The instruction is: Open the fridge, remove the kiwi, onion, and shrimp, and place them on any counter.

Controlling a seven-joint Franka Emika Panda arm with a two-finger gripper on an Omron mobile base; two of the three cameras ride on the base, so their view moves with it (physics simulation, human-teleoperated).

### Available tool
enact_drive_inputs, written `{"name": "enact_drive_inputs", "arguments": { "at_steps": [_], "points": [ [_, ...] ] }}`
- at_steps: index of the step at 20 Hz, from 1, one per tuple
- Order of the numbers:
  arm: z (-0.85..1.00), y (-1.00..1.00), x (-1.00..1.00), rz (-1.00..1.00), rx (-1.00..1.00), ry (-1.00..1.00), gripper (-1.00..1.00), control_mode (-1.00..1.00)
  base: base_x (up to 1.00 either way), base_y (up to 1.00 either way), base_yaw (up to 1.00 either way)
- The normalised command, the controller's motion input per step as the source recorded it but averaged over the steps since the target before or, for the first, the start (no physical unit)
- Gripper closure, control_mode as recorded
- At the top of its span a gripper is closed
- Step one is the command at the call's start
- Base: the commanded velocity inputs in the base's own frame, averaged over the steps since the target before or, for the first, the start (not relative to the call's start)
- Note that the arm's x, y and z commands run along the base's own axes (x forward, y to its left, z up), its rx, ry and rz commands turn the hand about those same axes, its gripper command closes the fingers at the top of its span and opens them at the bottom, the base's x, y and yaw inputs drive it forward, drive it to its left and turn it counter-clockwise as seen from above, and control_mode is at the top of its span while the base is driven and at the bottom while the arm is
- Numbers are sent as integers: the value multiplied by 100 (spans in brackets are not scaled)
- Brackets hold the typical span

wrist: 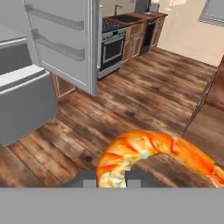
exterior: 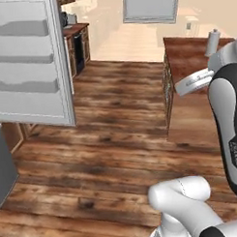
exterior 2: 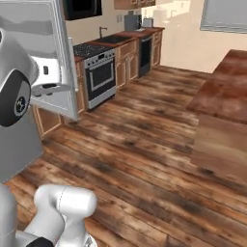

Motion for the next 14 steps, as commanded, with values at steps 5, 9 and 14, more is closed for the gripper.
{"name": "enact_drive_inputs", "arguments": {
  "at_steps": [5,9,14],
  "points": [
    [0,0,0,0,0,0,100,100,-40,-4,-56],
    [0,0,0,0,0,0,100,100,-7,-16,-53],
    [0,0,0,0,0,0,100,100,9,-19,-46]
  ]
}}
